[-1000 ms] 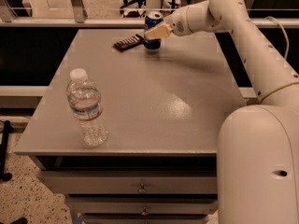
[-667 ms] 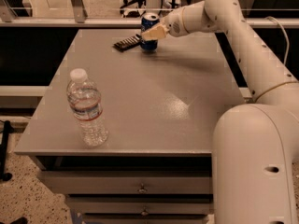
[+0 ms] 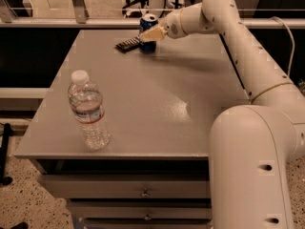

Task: Move pepsi can near rxbar chocolate

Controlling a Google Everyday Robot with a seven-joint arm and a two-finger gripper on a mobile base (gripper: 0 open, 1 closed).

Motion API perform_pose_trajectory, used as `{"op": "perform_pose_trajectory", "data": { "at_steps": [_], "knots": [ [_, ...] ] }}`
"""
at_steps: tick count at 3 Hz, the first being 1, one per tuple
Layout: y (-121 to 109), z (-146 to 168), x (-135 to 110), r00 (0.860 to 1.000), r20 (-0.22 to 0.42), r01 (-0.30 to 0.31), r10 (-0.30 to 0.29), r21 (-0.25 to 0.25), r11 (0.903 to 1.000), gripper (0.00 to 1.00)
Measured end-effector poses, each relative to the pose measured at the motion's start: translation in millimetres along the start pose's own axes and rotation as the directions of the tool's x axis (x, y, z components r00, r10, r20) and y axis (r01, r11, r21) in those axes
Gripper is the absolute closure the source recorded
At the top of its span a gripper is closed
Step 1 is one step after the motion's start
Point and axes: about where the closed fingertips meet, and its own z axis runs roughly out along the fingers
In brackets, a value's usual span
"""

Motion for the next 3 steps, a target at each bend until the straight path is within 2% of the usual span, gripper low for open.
{"op": "perform_pose_trajectory", "data": {
  "at_steps": [1,2,3],
  "knots": [
    [1.6,8.3,1.3,1.000,0.003,-0.010,0.010,-0.011,0.9999,0.00],
    [1.6,8.3,1.3,1.000,0.003,-0.010,0.010,-0.011,0.9999,0.00],
    [-17.2,-36.6,0.6,0.999,0.026,-0.021,0.020,0.061,0.9979,0.00]
  ]
}}
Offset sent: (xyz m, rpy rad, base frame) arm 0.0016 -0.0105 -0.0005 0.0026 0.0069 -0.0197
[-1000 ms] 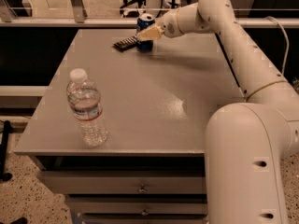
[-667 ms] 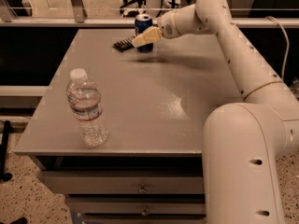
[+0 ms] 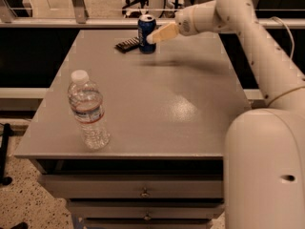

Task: Move pepsi can near rxbar chocolate

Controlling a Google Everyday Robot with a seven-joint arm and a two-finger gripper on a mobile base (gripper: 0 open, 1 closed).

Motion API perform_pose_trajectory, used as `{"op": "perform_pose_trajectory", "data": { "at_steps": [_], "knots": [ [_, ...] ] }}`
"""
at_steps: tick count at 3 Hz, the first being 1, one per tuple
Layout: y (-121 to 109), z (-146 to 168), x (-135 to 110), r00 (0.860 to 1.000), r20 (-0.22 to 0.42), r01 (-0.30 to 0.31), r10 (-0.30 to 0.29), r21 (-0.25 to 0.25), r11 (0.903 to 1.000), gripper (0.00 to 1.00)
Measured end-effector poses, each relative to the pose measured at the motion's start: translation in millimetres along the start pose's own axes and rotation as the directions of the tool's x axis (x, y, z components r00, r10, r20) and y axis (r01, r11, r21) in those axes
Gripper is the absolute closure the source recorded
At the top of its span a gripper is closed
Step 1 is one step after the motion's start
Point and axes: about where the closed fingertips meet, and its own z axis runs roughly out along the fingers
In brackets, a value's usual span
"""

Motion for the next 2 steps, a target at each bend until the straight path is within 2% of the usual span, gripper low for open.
{"op": "perform_pose_trajectory", "data": {
  "at_steps": [1,2],
  "knots": [
    [-40.5,-104.1,4.2,0.997,0.070,-0.046,0.034,0.175,0.9835,0.00],
    [-39.6,-98.0,8.5,0.997,0.062,-0.046,0.036,0.164,0.9853,0.00]
  ]
}}
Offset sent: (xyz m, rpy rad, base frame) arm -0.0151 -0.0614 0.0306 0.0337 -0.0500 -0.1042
